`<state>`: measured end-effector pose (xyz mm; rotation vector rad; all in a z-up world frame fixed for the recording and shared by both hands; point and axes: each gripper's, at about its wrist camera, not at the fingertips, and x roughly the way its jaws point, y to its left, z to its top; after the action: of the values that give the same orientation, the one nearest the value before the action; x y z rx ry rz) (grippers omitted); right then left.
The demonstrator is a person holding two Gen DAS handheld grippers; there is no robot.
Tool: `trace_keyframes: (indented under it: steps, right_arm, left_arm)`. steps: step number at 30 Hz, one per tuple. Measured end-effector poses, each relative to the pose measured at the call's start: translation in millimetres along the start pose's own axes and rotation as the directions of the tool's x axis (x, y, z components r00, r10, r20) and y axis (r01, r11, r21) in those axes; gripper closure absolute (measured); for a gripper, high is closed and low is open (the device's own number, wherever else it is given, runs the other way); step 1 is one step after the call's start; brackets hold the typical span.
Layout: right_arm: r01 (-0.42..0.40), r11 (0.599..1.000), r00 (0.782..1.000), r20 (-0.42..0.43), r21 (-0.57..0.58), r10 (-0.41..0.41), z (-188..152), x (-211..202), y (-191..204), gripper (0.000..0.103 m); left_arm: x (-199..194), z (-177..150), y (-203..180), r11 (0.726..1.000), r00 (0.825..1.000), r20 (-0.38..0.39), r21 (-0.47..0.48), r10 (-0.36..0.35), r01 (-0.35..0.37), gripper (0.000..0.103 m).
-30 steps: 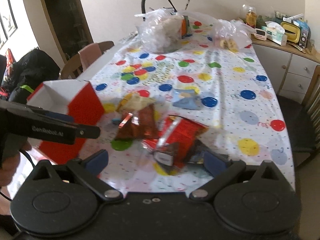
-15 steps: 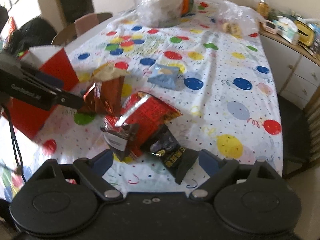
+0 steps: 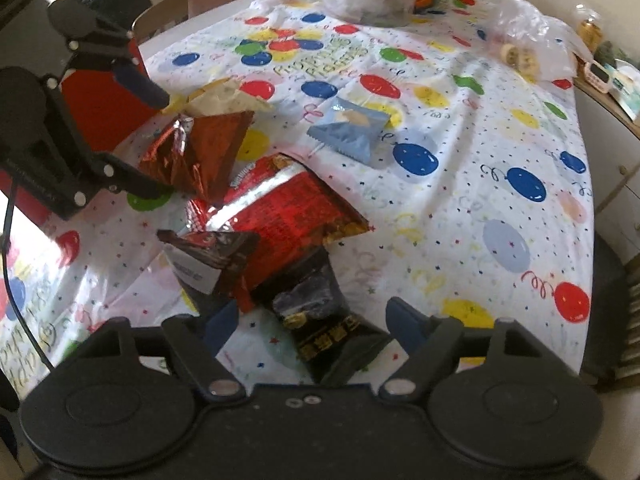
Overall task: Organize snacks
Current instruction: 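Move both tools back toward the remaining snack pile, then grasp the orange Oreo bag with left tool while right tool grasps the black packet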
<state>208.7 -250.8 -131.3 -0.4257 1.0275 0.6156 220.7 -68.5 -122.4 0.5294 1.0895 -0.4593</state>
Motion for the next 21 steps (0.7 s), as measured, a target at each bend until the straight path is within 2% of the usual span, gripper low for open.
trace_keyframes:
  steps: [5,11,21]
  right_arm:
    - [-0.014,1.0,1.0,-0.026,-0.015,0.014,-1.2,8.5,-5.9,0.027]
    - [-0.02,0.999,0.999,-0.04,-0.039,0.018,-2.0,13.7,-5.5,0.034]
    - [-0.005,1.0,1.0,-0.028,-0.028,0.004,-2.6,17.2,-2.4,0.043]
  left_arm:
    - [14.6,4.9,8.8,0.999,0.999,-0.036,0.036,-0.001,0.002,0.023]
    - [28.7,10.4,5.0,0.996,0.998,-0.067,0.091,-0.011,0.017,0.023]
    - [39.4,15.5,2.2,0.996,0.998,-0.064,0.085,0.003,0.003,0.024]
